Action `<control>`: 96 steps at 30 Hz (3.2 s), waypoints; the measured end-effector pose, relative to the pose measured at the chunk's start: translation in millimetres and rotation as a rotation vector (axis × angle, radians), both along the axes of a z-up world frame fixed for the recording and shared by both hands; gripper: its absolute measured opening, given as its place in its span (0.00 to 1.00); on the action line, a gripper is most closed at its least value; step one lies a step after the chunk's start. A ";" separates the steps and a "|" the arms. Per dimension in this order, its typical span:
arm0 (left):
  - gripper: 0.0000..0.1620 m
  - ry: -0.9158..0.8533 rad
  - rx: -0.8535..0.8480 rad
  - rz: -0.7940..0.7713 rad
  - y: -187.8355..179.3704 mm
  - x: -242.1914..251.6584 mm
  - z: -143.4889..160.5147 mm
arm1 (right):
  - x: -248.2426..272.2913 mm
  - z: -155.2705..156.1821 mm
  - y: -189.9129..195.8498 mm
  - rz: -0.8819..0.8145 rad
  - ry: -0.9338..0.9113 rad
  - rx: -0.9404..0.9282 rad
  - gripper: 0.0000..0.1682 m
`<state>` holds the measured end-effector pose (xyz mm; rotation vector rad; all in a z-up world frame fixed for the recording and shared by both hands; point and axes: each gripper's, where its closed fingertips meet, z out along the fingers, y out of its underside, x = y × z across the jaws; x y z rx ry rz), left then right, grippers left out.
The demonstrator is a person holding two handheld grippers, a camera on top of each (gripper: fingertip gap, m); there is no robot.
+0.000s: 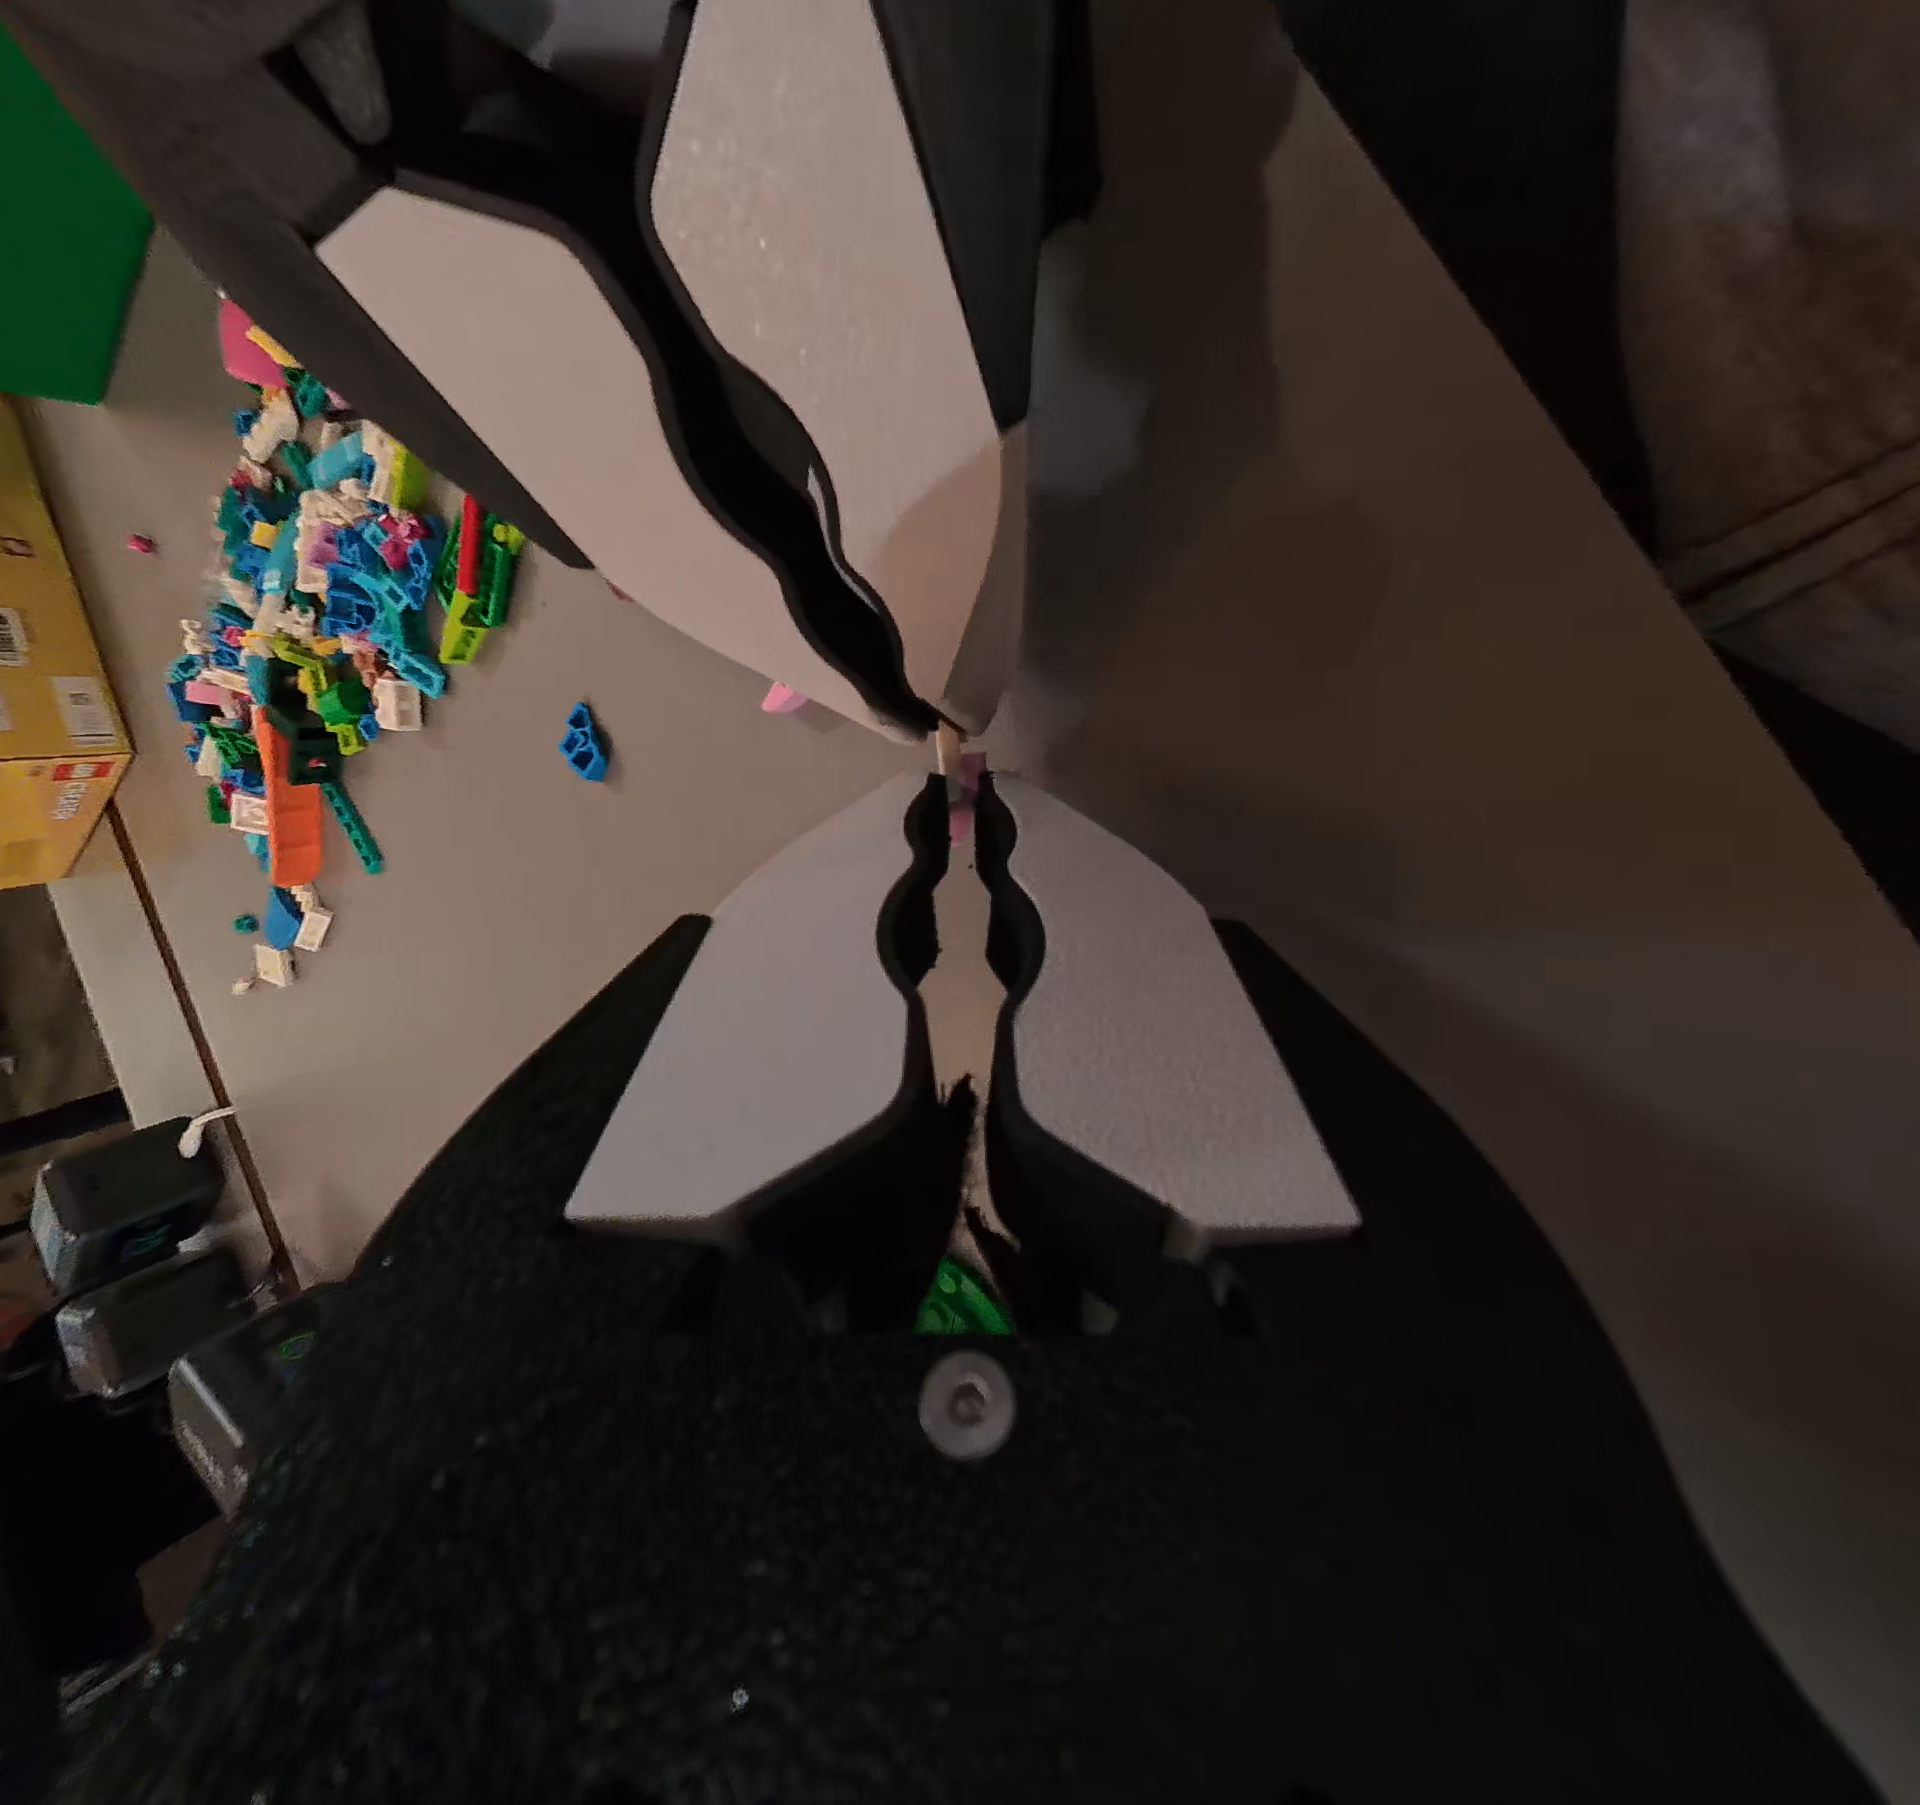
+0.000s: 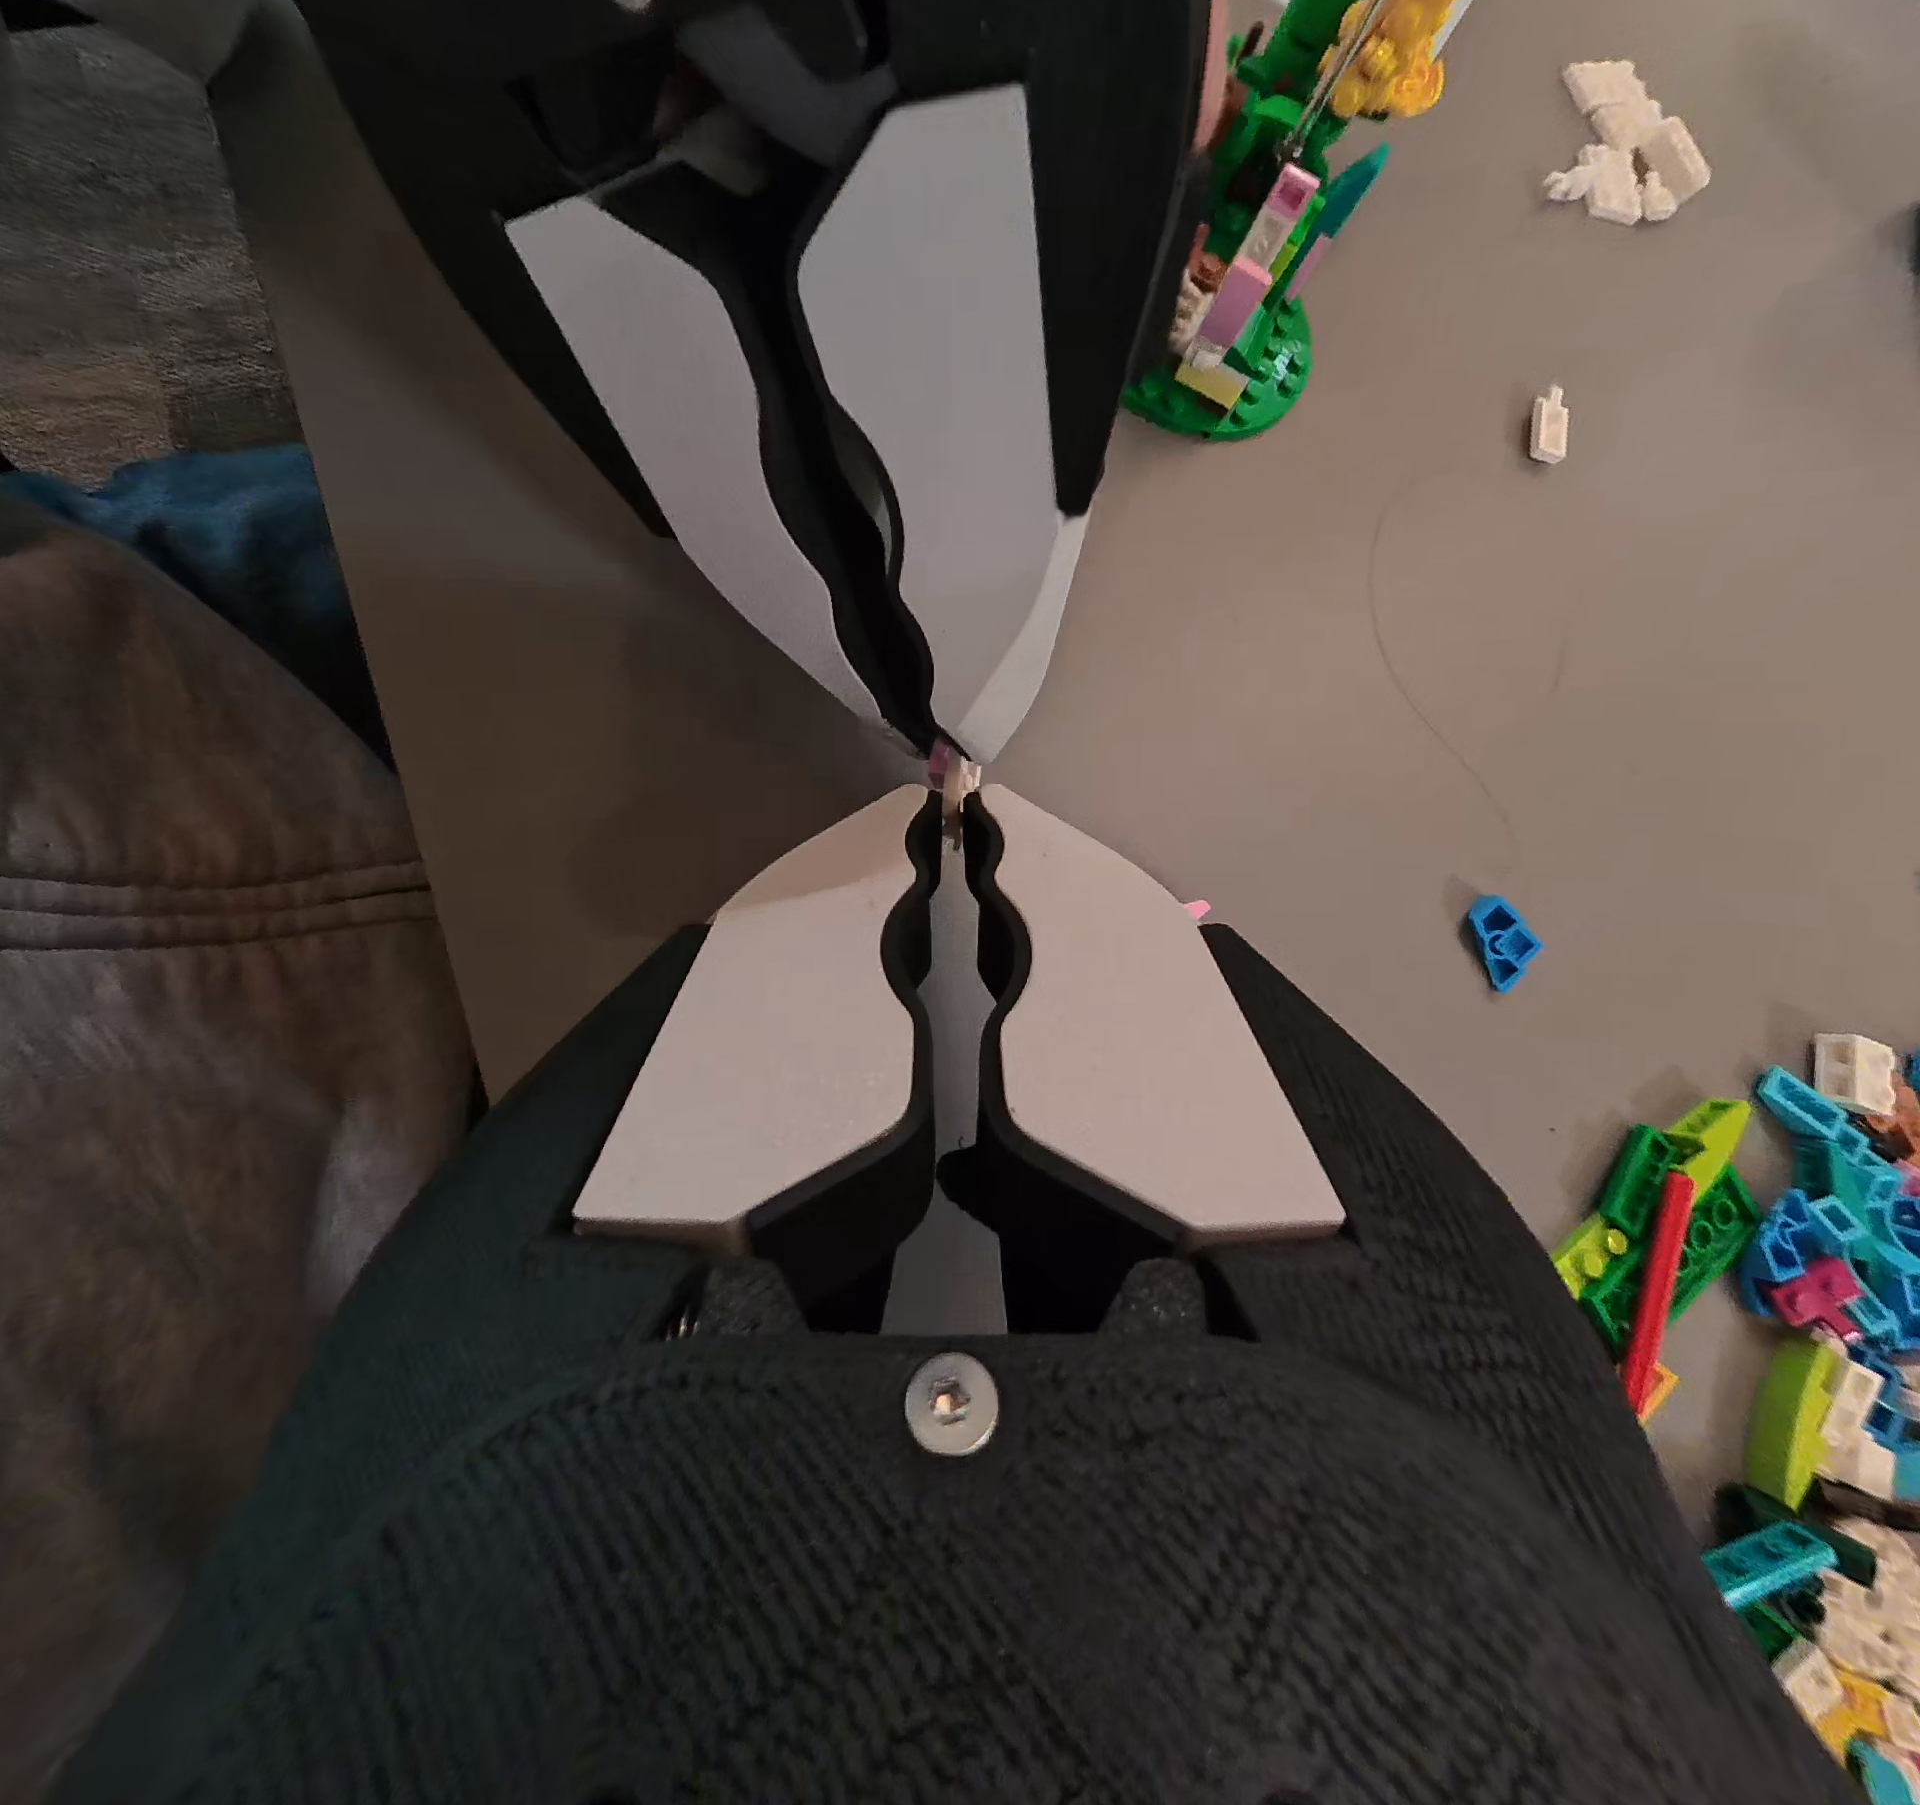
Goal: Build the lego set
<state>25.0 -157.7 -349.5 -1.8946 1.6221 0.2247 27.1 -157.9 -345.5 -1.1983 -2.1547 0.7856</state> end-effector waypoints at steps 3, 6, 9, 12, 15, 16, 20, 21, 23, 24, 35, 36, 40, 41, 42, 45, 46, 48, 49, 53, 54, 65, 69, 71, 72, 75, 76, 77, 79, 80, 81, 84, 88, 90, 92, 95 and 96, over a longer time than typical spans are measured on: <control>0.03 -0.027 -0.005 0.007 -3.1 1.7 1.4 | 1.4 2.3 -2.9 0.003 0.003 -0.032 0.02; 0.03 -0.066 -0.034 0.043 -5.3 1.8 -0.4 | 1.4 1.0 -4.7 0.011 0.008 -0.050 0.02; 0.03 -0.093 -0.036 0.098 -4.5 -1.9 -0.1 | 3.7 -1.2 -7.1 0.043 0.013 -0.027 0.11; 0.03 -0.180 -0.027 0.139 -3.9 -2.7 5.9 | 3.9 -0.1 -8.5 0.079 0.059 0.013 0.16; 0.03 -0.280 -0.013 0.152 -4.7 0.6 15.2 | -0.2 10.6 -9.4 0.095 0.162 0.030 0.14; 0.03 -0.313 -0.009 0.149 -5.2 2.6 18.5 | -0.5 15.0 -11.5 0.109 0.193 0.022 0.14; 0.03 -0.396 0.014 0.142 -5.9 7.0 28.6 | -2.1 27.6 -11.1 0.124 0.281 0.042 0.07; 0.03 -0.406 0.020 0.142 -5.8 7.3 30.1 | -2.0 29.5 -10.5 0.125 0.294 0.045 0.07; 0.03 -0.413 0.032 0.143 -5.2 6.9 32.3 | -1.9 31.7 -9.7 0.121 0.307 0.044 0.05; 0.03 -0.410 0.040 0.143 -4.7 6.5 32.9 | -2.0 32.1 -8.9 0.117 0.312 0.047 0.04; 0.04 -0.386 0.093 0.159 -1.9 7.4 29.4 | 0.0 28.3 -7.2 0.082 0.261 -0.126 0.03; 0.04 -0.389 0.097 0.163 -1.5 7.5 29.2 | 0.1 27.9 -7.0 0.086 0.263 -0.136 0.03; 0.07 -0.404 0.107 0.204 1.2 6.3 28.3 | 0.9 27.3 -5.6 0.103 0.281 -0.139 0.03; 0.09 -0.385 0.109 0.207 1.2 5.0 26.6 | 1.6 27.5 -6.7 0.114 0.284 -0.143 0.03; 0.09 -0.362 0.105 0.206 0.7 4.1 24.0 | 2.2 27.4 -7.7 0.123 0.286 -0.143 0.03; 0.04 -0.340 0.083 0.179 -2.1 7.3 19.1 | 3.5 25.5 -8.6 0.148 0.291 -0.101 0.03; 0.03 -0.340 0.072 0.166 -3.6 8.4 18.0 | 4.5 24.6 -9.6 0.162 0.288 -0.087 0.03; 0.03 -0.342 0.050 0.148 -6.3 10.8 16.1 | 7.1 22.6 -11.9 0.196 0.282 -0.053 0.03; 0.03 -0.333 0.047 0.138 -7.0 11.7 15.2 | 8.2 21.7 -12.6 0.214 0.281 -0.023 0.03; 0.02 -0.303 0.042 0.122 -6.9 15.6 15.6 | 12.8 22.0 -12.6 0.291 0.282 0.110 0.03; 0.02 -0.293 0.038 0.116 -7.1 16.6 15.9 | 13.9 22.4 -12.7 0.306 0.280 0.127 0.03; 0.03 -0.294 0.054 0.136 -3.2 19.9 13.4 | 19.0 19.5 -10.1 0.360 0.276 0.360 0.03; 0.05 -0.322 0.143 0.182 0.9 14.1 25.6 | 14.5 29.9 -6.8 0.266 0.318 0.149 0.03; 0.04 -0.321 0.178 0.197 1.1 10.8 27.5 | 14.8 32.0 -5.5 0.257 0.327 0.107 0.03; 0.02 -0.326 0.184 0.194 0.4 11.1 27.2 | 14.9 32.7 -5.1 0.255 0.328 0.092 0.03; 0.02 -0.334 0.181 0.183 -2.4 12.6 26.3 | 16.2 32.3 -7.4 0.267 0.324 0.055 0.03; 0.01 -0.341 0.153 0.181 -4.4 13.4 24.4 | 16.7 31.1 -8.9 0.273 0.318 0.045 0.03; 0.01 -0.351 0.117 0.179 -6.7 14.4 22.5 | 17.3 29.8 -10.6 0.280 0.311 0.039 0.03; 0.01 -0.348 0.100 0.170 -8.2 14.5 21.1 | 17.3 28.3 -12.1 0.286 0.310 0.040 0.03; 0.01 -0.339 0.103 0.169 -8.0 14.3 20.7 | 17.2 28.1 -12.2 0.286 0.308 0.039 0.03; 0.01 -0.334 0.104 0.173 -7.5 13.9 20.4 | 16.9 28.0 -12.0 0.283 0.306 0.035 0.03; 0.01 -0.343 0.103 0.176 -6.4 14.7 21.2 | 15.5 28.2 -12.0 0.275 0.310 0.027 0.04; 0.01 -0.338 0.096 0.189 -5.0 13.3 20.2 | 13.2 27.3 -11.2 0.270 0.320 0.052 0.03; 0.01 -0.335 0.086 0.184 -5.8 14.3 19.0 | 13.9 26.3 -11.8 0.281 0.311 0.062 0.03; 0.00 -0.327 0.070 0.178 -6.5 16.6 16.5 | 16.3 23.5 -12.7 0.314 0.301 0.113 0.03; 0.00 -0.311 0.028 0.175 -7.2 18.3 11.4 | 19.1 17.5 -14.0 0.363 0.274 0.215 0.03; 0.00 -0.312 0.022 0.175 -7.0 18.0 10.7 | 19.0 16.5 -13.9 0.371 0.272 0.244 0.03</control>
